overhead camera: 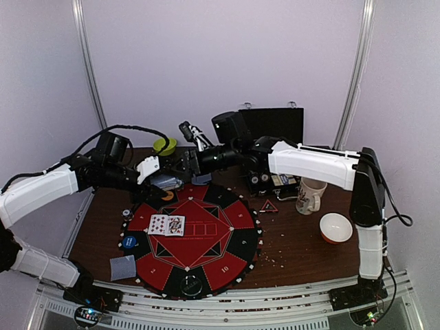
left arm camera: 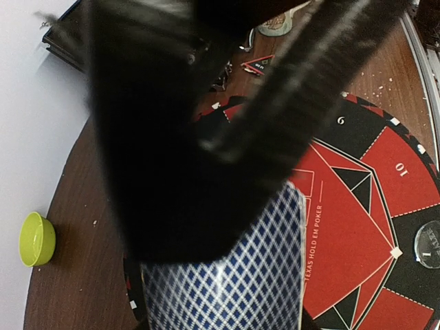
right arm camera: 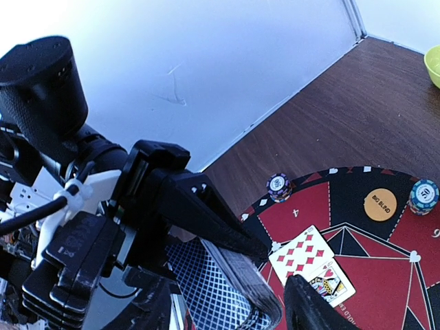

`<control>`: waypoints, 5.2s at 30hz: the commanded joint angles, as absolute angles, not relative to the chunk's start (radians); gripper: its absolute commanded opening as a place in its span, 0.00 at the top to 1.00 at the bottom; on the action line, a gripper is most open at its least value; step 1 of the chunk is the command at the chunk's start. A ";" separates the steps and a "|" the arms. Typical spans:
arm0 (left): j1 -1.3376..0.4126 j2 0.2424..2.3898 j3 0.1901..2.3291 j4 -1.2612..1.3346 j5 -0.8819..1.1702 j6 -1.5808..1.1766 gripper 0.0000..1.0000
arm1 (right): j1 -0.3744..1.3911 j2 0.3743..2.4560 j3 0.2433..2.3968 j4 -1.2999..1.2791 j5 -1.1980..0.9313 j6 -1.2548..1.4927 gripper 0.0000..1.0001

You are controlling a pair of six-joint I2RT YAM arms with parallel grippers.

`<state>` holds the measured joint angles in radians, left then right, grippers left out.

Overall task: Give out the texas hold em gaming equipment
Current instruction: Pick up the poker card from the face-down deck piles, then flop the poker card in the community card area, then pick up the poker card from the face-down deck piles.

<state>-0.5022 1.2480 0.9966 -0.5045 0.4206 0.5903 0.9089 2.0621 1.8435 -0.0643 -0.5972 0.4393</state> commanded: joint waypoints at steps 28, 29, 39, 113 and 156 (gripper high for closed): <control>-0.503 1.235 0.986 -0.462 0.367 0.609 0.64 | 0.913 2.090 1.874 -0.270 -0.454 0.297 0.77; -0.503 1.234 0.986 -0.462 0.364 0.608 0.63 | 0.913 2.090 1.875 -0.270 -0.460 0.298 0.79; -0.503 1.240 0.980 -0.442 0.295 0.583 0.63 | 0.906 2.032 1.873 -0.330 -0.396 0.289 1.00; -0.366 1.240 1.021 -0.336 0.110 0.402 0.62 | 1.179 2.468 2.028 -0.685 0.144 0.049 1.00; -0.439 1.250 1.001 -0.391 0.390 0.498 0.64 | 0.865 1.793 1.411 0.091 -0.444 0.450 0.47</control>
